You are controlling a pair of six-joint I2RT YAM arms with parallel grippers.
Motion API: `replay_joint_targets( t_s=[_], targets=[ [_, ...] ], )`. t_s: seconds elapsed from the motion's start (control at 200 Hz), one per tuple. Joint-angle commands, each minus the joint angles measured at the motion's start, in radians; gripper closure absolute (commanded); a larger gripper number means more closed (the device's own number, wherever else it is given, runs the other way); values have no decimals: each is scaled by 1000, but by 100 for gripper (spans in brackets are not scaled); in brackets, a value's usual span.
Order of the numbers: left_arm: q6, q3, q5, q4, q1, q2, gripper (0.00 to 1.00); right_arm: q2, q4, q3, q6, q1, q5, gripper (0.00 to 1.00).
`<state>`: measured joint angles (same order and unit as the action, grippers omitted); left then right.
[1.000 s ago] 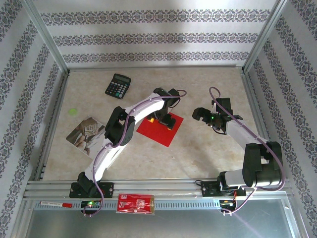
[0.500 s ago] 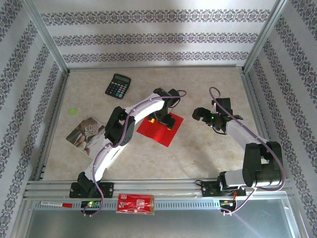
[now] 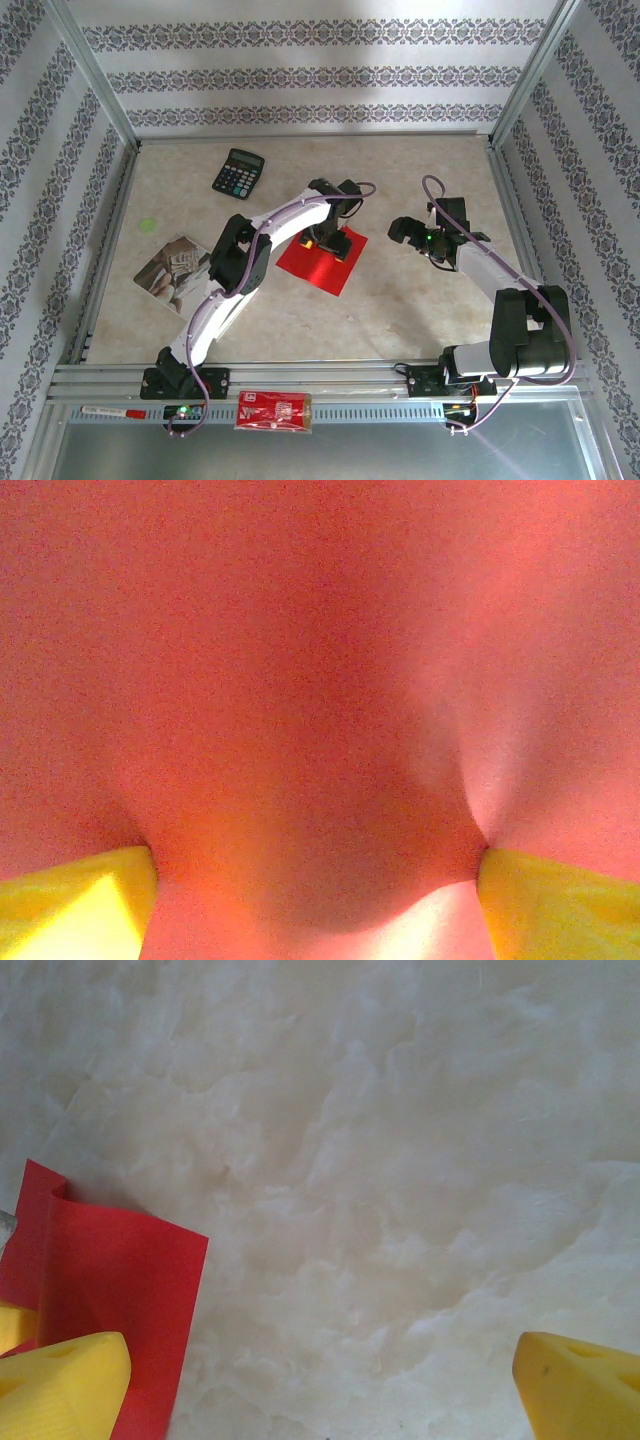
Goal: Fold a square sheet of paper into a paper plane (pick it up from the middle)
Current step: First fold the square sheet of paper in half at the center of the table.
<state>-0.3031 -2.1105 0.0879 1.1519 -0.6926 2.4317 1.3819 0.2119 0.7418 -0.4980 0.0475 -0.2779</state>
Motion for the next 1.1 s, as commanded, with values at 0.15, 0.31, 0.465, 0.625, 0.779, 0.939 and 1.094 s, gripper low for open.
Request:
replay_joint_targets(
  t_s=[0.15, 0.31, 0.465, 0.625, 0.779, 0.939, 1.094],
  targets=[
    [-20, 149, 41, -146, -9, -88, 40, 8, -6, -5, -4, -11, -2, 2],
    [-36, 246, 115, -279, -8, -171, 58, 6, -4, -2, -3, -11, -1, 2],
    [-57, 377, 242, -457, -7, -290, 72, -2, 7, 2, -2, -11, -2, 2],
    [-174, 608, 525, -802, 20, -476, 81, -29, 38, 15, 14, -11, -9, 2],
    [-463, 837, 759, -1247, 82, -560, 82, -64, 65, 28, 28, -9, -46, 2],
    [-545, 941, 784, -1315, 132, -540, 82, -80, 75, 37, 52, 3, -95, 2],
    [-467, 947, 769, -1208, 143, -507, 81, -63, 74, 40, 64, 35, -120, 2]
  ],
)
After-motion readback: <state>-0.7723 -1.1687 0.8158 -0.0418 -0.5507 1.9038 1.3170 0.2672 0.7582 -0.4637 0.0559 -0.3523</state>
